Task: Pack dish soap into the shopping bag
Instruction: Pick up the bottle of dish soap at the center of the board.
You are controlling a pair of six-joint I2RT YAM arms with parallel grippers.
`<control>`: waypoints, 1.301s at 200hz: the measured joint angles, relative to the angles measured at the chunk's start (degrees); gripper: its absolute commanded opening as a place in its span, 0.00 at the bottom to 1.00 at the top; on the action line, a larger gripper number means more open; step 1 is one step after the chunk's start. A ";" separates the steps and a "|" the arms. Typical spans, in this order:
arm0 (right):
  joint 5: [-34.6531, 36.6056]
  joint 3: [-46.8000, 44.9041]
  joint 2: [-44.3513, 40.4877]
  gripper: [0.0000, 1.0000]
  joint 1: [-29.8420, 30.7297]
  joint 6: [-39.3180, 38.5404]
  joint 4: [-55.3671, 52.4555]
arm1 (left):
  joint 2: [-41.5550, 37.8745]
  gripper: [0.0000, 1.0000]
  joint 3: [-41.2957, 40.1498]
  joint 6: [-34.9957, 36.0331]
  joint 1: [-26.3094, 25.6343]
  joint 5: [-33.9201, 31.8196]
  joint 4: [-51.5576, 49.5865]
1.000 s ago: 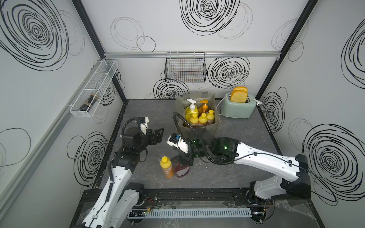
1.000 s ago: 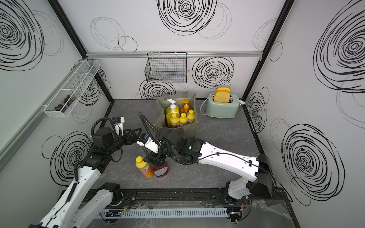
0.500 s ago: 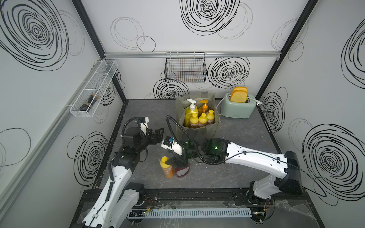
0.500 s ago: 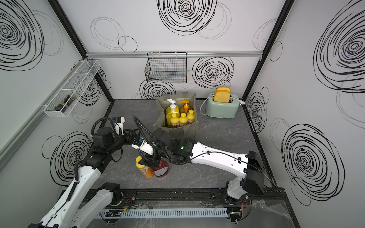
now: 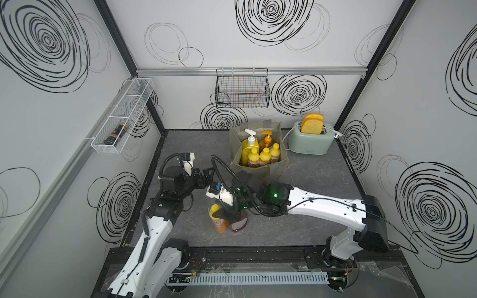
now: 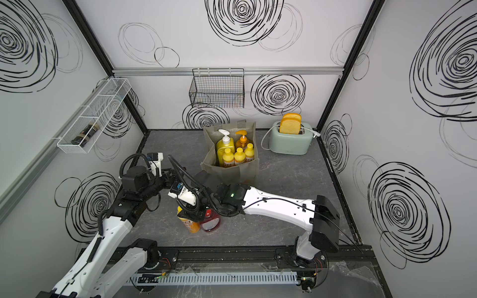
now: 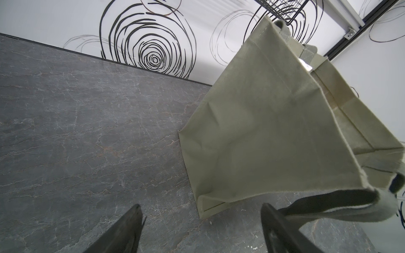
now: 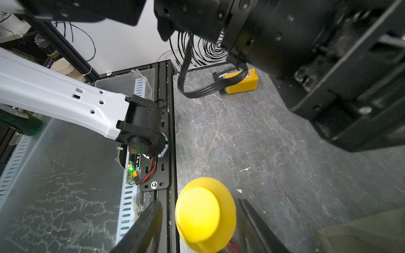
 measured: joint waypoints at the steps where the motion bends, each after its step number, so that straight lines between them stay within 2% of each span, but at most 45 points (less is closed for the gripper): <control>1: 0.00 0.00 0.04 0.58 0.00 0.00 0.00 | 0.00 0.87 0.02 0.00 0.00 0.00 0.02; 104: 0.04 0.00 0.76 0.50 0.00 -0.39 0.48 | 0.00 0.90 0.00 -0.15 0.00 0.70 0.26; 123: 0.15 0.00 0.76 0.50 0.00 -0.39 0.57 | 0.00 0.93 -0.02 -0.20 0.00 0.85 0.26; 129: 0.17 0.00 0.81 0.50 0.00 -0.39 0.59 | 0.00 1.00 -0.02 -0.15 0.00 0.85 0.28; 138: 0.20 0.00 0.85 0.49 0.00 -0.39 0.70 | 0.00 0.96 -0.02 -0.33 0.00 0.83 0.26; 194: 0.39 0.00 1.11 0.46 0.02 -0.39 1.36 | 0.00 0.96 -0.04 -0.72 1.57 0.15 0.26; 229: 0.46 0.00 1.11 0.38 0.13 -0.55 1.44 | 0.00 0.96 -0.17 -0.92 1.62 0.15 0.28; 260: 0.92 0.00 1.11 0.38 0.33 -0.63 1.55 | 0.00 0.96 -0.22 -0.98 1.62 0.15 0.26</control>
